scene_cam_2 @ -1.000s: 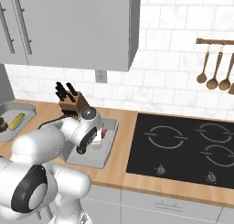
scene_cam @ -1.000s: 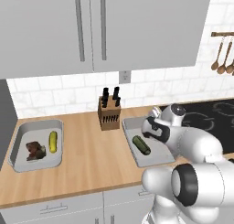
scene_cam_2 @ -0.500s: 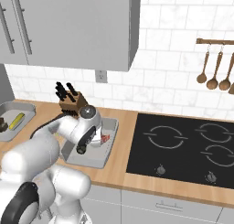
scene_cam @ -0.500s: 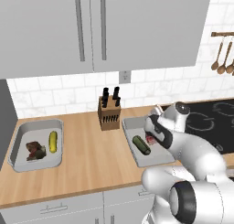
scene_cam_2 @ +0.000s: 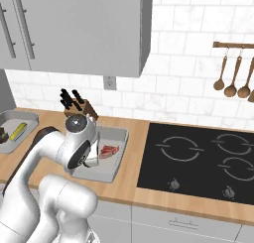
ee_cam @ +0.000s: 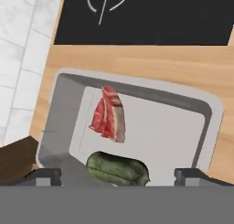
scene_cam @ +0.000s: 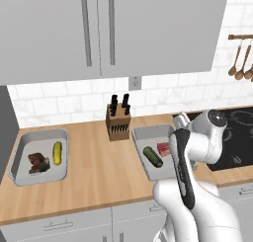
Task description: Place one cucumber and one steak in each tupperware on the nearby counter, to pack two identical lunches.
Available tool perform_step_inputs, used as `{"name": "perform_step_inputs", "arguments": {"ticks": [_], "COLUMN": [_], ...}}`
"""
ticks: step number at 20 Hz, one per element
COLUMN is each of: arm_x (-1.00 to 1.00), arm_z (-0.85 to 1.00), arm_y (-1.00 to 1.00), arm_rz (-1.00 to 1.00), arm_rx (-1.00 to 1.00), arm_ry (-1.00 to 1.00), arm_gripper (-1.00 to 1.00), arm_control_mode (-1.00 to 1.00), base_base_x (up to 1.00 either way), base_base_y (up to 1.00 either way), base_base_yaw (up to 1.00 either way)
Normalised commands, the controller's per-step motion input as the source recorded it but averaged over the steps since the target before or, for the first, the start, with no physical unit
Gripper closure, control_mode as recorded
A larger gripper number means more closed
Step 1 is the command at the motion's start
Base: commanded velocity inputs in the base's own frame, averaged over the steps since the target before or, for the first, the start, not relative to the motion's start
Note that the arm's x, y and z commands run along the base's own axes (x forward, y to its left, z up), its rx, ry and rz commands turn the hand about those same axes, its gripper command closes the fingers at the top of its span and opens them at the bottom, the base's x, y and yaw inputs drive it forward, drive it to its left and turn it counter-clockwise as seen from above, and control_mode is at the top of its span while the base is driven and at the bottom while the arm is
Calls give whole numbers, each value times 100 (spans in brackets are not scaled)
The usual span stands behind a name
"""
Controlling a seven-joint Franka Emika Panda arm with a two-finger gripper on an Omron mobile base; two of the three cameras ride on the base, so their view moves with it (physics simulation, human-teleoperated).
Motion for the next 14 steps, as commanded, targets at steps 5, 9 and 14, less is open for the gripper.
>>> {"name": "perform_step_inputs", "arguments": {"ticks": [5,9,14], "arm_x": [-72,-34,-24], "arm_z": [58,31,3], "arm_y": [-52,-54,-46], "arm_rz": [-1,0,0], "arm_rx": [11,26,28], "arm_ry": [-5,-15,-9], "arm_gripper": [-100,-100,-100], "arm_control_mode": [-100,-100,-100], "base_base_x": [0,0,0], "base_base_y": [0,0,0], "base_base_yaw": [0,0,0]}}
